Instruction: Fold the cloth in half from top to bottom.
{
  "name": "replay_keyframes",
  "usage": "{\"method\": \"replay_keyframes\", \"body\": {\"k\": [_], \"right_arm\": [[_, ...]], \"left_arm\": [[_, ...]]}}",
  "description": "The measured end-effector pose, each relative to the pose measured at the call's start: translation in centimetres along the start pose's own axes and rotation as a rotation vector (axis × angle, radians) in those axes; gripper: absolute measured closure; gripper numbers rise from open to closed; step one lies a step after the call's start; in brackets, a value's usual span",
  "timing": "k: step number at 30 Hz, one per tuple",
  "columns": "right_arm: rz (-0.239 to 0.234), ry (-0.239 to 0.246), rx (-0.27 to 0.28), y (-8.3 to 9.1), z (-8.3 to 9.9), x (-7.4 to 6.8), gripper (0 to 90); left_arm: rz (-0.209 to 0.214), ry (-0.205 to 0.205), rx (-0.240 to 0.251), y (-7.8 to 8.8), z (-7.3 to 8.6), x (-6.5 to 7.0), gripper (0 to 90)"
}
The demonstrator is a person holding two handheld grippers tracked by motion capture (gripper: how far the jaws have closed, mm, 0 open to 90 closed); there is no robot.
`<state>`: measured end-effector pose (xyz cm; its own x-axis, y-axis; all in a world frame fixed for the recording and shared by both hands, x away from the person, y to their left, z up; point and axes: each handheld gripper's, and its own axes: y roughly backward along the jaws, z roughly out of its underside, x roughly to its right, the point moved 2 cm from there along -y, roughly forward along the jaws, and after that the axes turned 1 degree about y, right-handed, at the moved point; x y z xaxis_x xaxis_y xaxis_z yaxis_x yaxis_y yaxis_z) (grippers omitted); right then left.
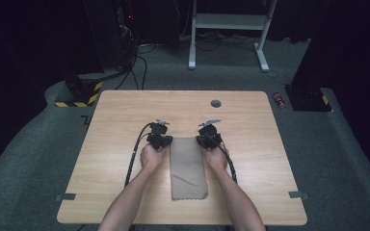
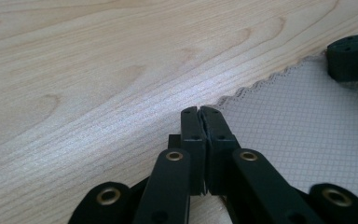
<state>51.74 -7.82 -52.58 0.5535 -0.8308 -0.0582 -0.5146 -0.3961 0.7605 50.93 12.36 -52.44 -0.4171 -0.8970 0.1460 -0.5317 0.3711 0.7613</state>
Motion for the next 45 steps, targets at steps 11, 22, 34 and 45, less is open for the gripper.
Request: {"method": "replay_keyframes", "body": {"k": [11, 22, 34, 45], "right_arm": [[-0.020, 0.007, 0.043, 1.3, -0.4, 0.2, 89.7], [-0.015, -0.014, 0.062, 2.7, -0.9, 1.4, 89.8], [0.008, -0.010, 0.116, 4.6, -2.8, 2.2, 89.8], [0.004, 0.003, 0.103, 5.1, -1.7, 2.0, 89.8]], "left_arm": [[0.047, 0.012, 0.022, 0.8, -0.5, -0.4, 90.0], [0.070, -0.032, 0.050, 1.7, -2.8, 0.4, 90.0], [0.079, -0.038, 0.101, 2.7, -5.2, 0.7, 90.0], [0.088, -0.083, 0.065, 2.6, -3.9, 1.6, 90.0]]}}
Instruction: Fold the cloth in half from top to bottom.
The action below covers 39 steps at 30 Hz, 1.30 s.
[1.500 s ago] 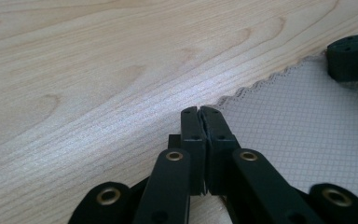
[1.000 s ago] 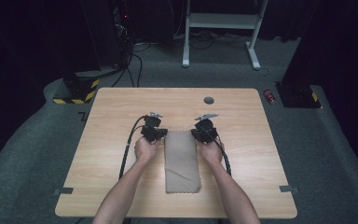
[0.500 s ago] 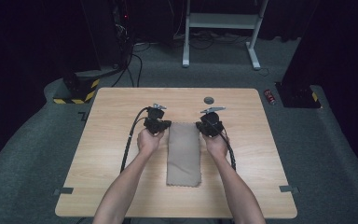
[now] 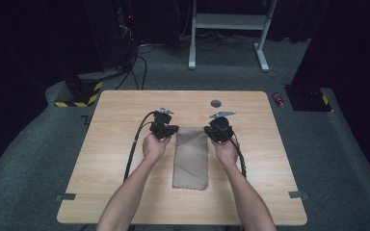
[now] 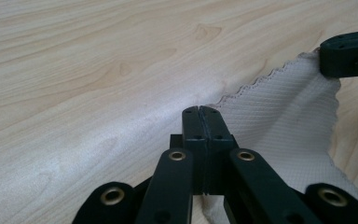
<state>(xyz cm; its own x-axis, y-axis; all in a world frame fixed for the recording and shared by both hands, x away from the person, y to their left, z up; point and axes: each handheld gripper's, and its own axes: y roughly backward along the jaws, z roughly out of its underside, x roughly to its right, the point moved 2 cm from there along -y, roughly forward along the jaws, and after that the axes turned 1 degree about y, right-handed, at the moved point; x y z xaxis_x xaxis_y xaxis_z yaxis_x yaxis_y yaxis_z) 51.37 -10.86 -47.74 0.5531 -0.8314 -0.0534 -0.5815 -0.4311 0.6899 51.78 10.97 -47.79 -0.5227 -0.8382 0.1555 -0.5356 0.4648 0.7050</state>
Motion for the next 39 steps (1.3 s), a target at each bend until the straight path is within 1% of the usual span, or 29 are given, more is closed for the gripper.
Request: {"method": "replay_keyframes", "body": {"k": [5, 6, 8, 13, 14, 15, 16, 17, 18, 20, 23, 24, 25, 27, 29, 30, 31, 34, 35, 37, 39], "right_arm": [[-0.006, -0.005, -0.004, 0.1, 1.0, -0.2, 89.8], [-0.007, -0.002, 0.001, 0.2, 1.2, -0.3, 89.8], [-0.010, 0.007, -0.006, 0.3, 1.7, -0.4, 89.8], [-0.024, 0.006, -0.011, 0.5, 2.5, -0.6, 89.8], [-0.026, 0.007, -0.014, 0.6, 2.7, -0.7, 89.8], [-0.029, 0.006, -0.015, 0.6, 2.8, -0.7, 89.8], [-0.029, 0.006, -0.015, 0.7, 2.9, -0.7, 89.8], [-0.032, 0.003, -0.014, 0.7, 3.0, -0.8, 89.8], [-0.035, 0.004, -0.013, 0.9, 3.3, -0.8, 89.8], [-0.037, 0.002, -0.012, 1.0, 3.4, -0.9, 89.8], [-0.047, 0.013, -0.015, 1.2, 4.0, -1.2, 89.8], [-0.052, 0.013, -0.013, 1.3, 4.2, -1.4, 89.8], [-0.057, 0.016, -0.012, 1.3, 4.3, -1.4, 89.8], [-0.064, 0.017, -0.010, 1.4, 4.6, -1.6, 89.8], [-0.068, 0.025, -0.013, 1.4, 4.9, -1.8, 89.8], [-0.067, 0.025, -0.015, 1.5, 5.1, -1.9, 89.8], [-0.069, 0.024, -0.015, 1.5, 5.2, -2.0, 89.8], [-0.079, 0.027, -0.010, 1.7, 5.6, -2.2, 89.7], [-0.084, 0.028, -0.011, 1.8, 5.7, -2.3, 89.8], [-0.087, 0.033, -0.010, 2.0, 6.1, -2.5, 89.7], [-0.092, 0.042, -0.008, 2.2, 6.4, -2.7, 89.7]], "left_arm": [[0.011, -0.017, -0.024, -0.2, 0.8, 0.5, 90.0], [0.014, -0.018, -0.025, -0.2, 1.0, 0.6, 90.0], [0.020, -0.019, -0.035, -0.3, 1.4, 0.7, 90.0], [0.034, -0.020, -0.044, -0.3, 2.4, 1.2, 90.0], [0.033, -0.027, -0.045, -0.3, 2.5, 1.2, 90.0], [0.037, -0.023, -0.045, -0.3, 2.6, 1.3, 90.0], [0.037, -0.030, -0.046, -0.2, 2.7, 1.3, 90.0], [0.038, -0.033, -0.045, -0.2, 2.8, 1.4, 90.0], [0.042, -0.027, -0.043, -0.1, 2.9, 1.6, 90.0], [0.044, -0.041, -0.039, 0.1, 3.1, 1.6, 90.0], [0.048, -0.051, -0.036, 0.6, 3.4, 1.7, 90.0], [0.049, -0.047, -0.033, 0.7, 3.5, 1.8, 90.0], [0.049, -0.054, -0.032, 0.8, 3.6, 1.8, 90.0], [0.053, -0.053, -0.025, 1.1, 3.9, 1.9, 90.0], [0.055, -0.065, -0.022, 1.4, 4.2, 2.1, 90.0], [0.058, -0.069, -0.025, 1.4, 4.4, 2.2, 90.0], [0.056, -0.082, -0.027, 1.5, 4.6, 2.3, 90.0], [0.056, -0.092, -0.030, 1.7, 5.1, 2.6, 90.0], [0.055, -0.102, -0.029, 1.7, 5.3, 2.7, 90.0], [0.058, -0.109, -0.029, 1.9, 5.6, 2.8, 90.0], [0.064, -0.106, -0.025, 2.0, 5.9, 3.0, 90.0]]}}
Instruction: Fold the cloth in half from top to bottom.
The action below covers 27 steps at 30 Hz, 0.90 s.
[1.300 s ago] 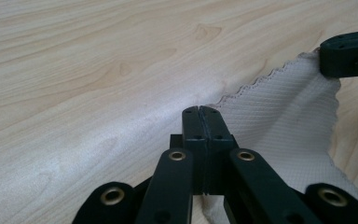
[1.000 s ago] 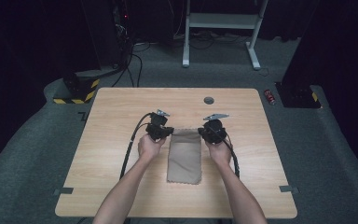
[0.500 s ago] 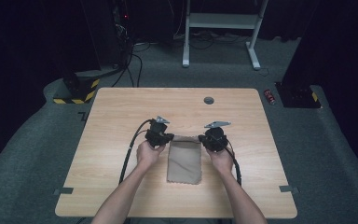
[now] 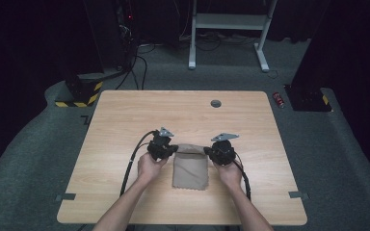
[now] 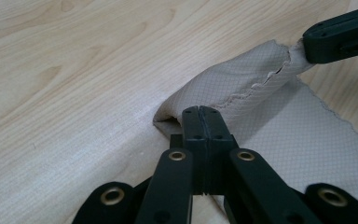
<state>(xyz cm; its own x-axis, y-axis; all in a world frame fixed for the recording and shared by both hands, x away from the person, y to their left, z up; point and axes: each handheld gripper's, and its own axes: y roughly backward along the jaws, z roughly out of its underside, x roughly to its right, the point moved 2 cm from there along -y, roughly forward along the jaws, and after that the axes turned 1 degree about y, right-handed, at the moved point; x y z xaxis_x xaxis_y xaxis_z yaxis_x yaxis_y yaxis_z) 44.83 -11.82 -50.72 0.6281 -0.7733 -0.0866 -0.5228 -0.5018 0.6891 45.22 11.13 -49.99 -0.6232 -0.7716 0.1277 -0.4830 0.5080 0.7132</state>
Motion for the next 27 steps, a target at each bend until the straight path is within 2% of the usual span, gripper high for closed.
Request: {"method": "replay_keyframes", "body": {"k": [5, 11, 27], "right_arm": [[-0.008, 0.007, -0.001, 0.3, 0.6, -0.3, 89.7], [-0.017, 0.024, 0.006, 0.7, 0.9, -0.7, 89.7], [-0.027, 0.024, 0.015, 1.3, 1.6, -1.4, 89.7]], "left_arm": [[0.001, -0.023, 0.003, 0.4, 0.5, 0.4, 90.0], [0.010, -0.019, 0.012, 0.7, 0.8, 0.5, 90.0], [0.028, -0.006, 0.030, 1.5, 1.8, 1.0, 90.0]]}}
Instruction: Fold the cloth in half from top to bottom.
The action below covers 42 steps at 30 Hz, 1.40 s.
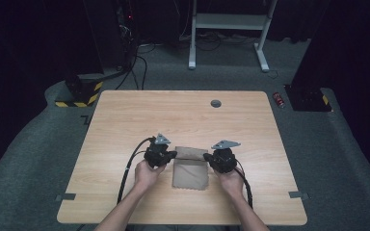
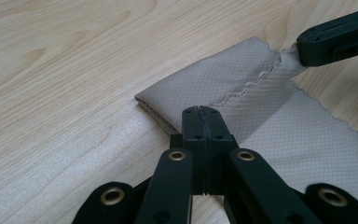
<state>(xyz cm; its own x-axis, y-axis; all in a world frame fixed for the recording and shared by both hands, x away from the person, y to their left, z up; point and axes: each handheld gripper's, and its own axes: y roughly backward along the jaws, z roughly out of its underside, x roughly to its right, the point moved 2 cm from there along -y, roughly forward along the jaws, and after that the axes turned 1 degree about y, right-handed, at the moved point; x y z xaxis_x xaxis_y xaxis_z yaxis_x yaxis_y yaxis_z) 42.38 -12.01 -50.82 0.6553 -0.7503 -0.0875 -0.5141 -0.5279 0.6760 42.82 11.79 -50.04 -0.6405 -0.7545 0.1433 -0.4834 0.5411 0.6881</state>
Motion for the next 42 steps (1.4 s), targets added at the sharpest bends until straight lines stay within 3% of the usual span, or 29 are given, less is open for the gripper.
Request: {"method": "replay_keyframes", "body": {"k": [25, 42], "right_arm": [[-0.029, 0.008, 0.020, 1.5, 1.2, -0.9, 89.6], [-0.048, 0.054, 0.029, 2.4, 2.5, -2.2, 89.5]], "left_arm": [[0.036, -0.018, 0.011, 1.1, 1.1, 1.2, 90.0], [0.054, -0.019, 0.016, 1.8, 2.6, 2.0, 90.0]]}}
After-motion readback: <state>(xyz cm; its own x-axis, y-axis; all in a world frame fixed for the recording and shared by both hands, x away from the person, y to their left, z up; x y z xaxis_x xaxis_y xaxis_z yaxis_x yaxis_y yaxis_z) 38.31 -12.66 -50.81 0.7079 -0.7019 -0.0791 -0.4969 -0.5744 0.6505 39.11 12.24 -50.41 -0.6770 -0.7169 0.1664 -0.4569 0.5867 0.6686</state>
